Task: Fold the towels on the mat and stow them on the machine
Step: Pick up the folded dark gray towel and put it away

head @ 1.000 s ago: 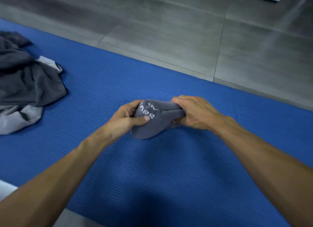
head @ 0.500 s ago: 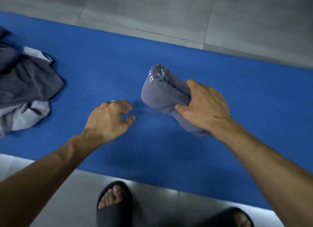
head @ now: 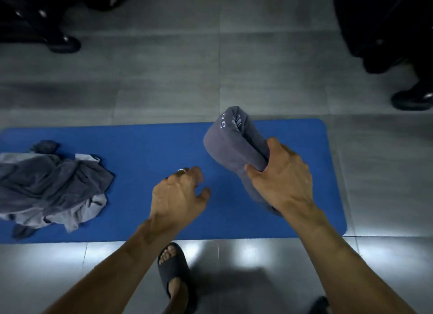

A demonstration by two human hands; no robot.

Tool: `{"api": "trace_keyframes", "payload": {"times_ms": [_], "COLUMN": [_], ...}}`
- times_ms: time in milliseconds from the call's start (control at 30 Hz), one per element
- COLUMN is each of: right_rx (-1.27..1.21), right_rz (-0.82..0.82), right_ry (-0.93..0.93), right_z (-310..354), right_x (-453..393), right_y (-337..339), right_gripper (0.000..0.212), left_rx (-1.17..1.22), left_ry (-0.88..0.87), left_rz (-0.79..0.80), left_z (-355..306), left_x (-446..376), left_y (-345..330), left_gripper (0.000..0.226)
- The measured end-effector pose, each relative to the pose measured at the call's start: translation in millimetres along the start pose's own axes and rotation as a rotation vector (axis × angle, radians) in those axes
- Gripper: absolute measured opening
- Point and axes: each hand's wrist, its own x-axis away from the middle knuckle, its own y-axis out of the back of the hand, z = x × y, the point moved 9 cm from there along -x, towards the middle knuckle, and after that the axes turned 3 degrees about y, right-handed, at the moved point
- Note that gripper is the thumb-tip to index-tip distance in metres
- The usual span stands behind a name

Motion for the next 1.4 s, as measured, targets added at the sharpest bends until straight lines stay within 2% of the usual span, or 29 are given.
{"api": "trace_keyframes", "payload": {"times_ms": [133, 300, 567, 767, 1033, 1400], "right_rx": [-0.057, -0.060, -0.007, -0.038, -0.081, -0.081], "right_rz": [-0.021, -0.035, -0.026, -0.107, -0.161, -0.082], "right_ry": [0.025, 0.151, 0.190, 0.205, 0.239, 0.352], "right_z": [-30.6, -62.6, -84.3, -78.1, -76.7, -114.1], "right_x": [16.9, 32.4, 14.0, -36.5, -125.5, -337.8], "right_y": [89.4, 202.9, 353.7, 430.2, 499.5, 576.7], "right_gripper": [0.036, 0.033, 0.030, 0.032, 0.028, 0.033], "left_rx": [0.014, 0.027, 0.117, 0.183, 0.194, 0.233], "left_ry": [-0.003, 0.042, 0.082, 0.089, 0.049, 0.166], "left_rz": [-0.047, -0.118, -0.146, -0.222, -0.261, -0.345], "left_z": [-94.5, -198.0, -302.9, -355.0, -421.4, -529.5], "left_x": [33.8, 80.6, 98.3, 59.3, -18.8, -191.0], "left_y": [37.7, 81.3, 159.9, 222.5, 271.1, 314.5], "left_gripper": [0.023, 0.024, 0.027, 0.026, 0.024, 0.023]}}
